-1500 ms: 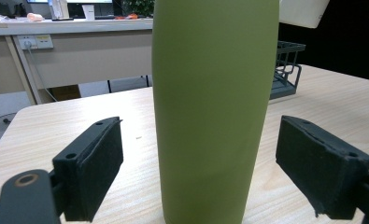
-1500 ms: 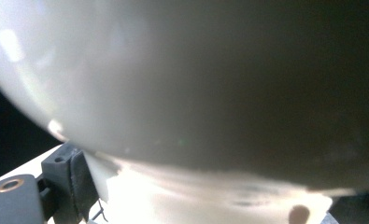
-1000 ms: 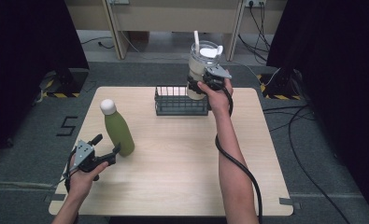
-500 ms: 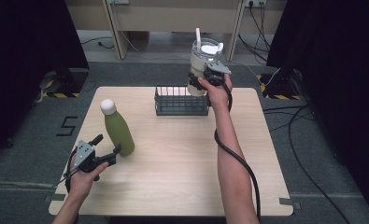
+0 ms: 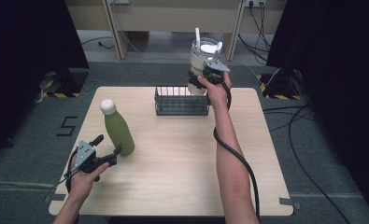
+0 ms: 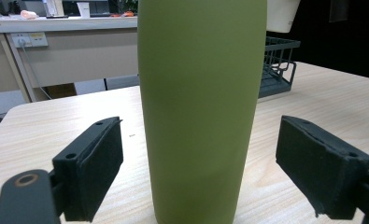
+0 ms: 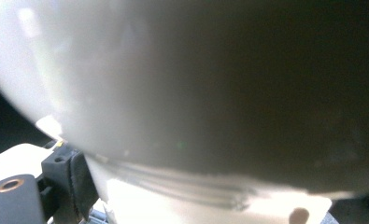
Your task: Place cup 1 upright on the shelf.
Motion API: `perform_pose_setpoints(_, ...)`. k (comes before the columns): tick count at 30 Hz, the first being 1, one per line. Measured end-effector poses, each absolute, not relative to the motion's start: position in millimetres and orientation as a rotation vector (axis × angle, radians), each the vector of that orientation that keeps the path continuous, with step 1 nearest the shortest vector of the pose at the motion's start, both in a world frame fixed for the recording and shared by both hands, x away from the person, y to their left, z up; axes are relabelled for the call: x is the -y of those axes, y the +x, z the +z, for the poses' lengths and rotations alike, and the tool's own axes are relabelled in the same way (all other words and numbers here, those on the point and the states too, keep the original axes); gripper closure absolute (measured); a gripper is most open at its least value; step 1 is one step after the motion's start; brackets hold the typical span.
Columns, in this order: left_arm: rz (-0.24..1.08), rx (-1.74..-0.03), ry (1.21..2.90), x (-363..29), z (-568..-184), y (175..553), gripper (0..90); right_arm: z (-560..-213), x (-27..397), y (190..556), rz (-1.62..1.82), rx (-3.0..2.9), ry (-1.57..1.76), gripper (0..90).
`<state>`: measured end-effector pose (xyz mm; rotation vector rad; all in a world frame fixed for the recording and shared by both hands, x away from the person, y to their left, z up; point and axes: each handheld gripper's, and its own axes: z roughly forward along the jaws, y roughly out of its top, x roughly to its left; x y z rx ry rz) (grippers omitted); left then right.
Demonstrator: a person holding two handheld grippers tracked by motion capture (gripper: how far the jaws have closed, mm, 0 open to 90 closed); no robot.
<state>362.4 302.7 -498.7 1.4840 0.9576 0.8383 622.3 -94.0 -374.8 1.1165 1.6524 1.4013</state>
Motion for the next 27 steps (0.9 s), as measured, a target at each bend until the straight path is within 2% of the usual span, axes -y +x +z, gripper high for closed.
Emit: perform_pose_setpoints(27, 0.83, -0.949, 1.491, -302, -500, 363, 14.2, -391, 88, 631, 1.322, -1.699, 1.11, 9.9)
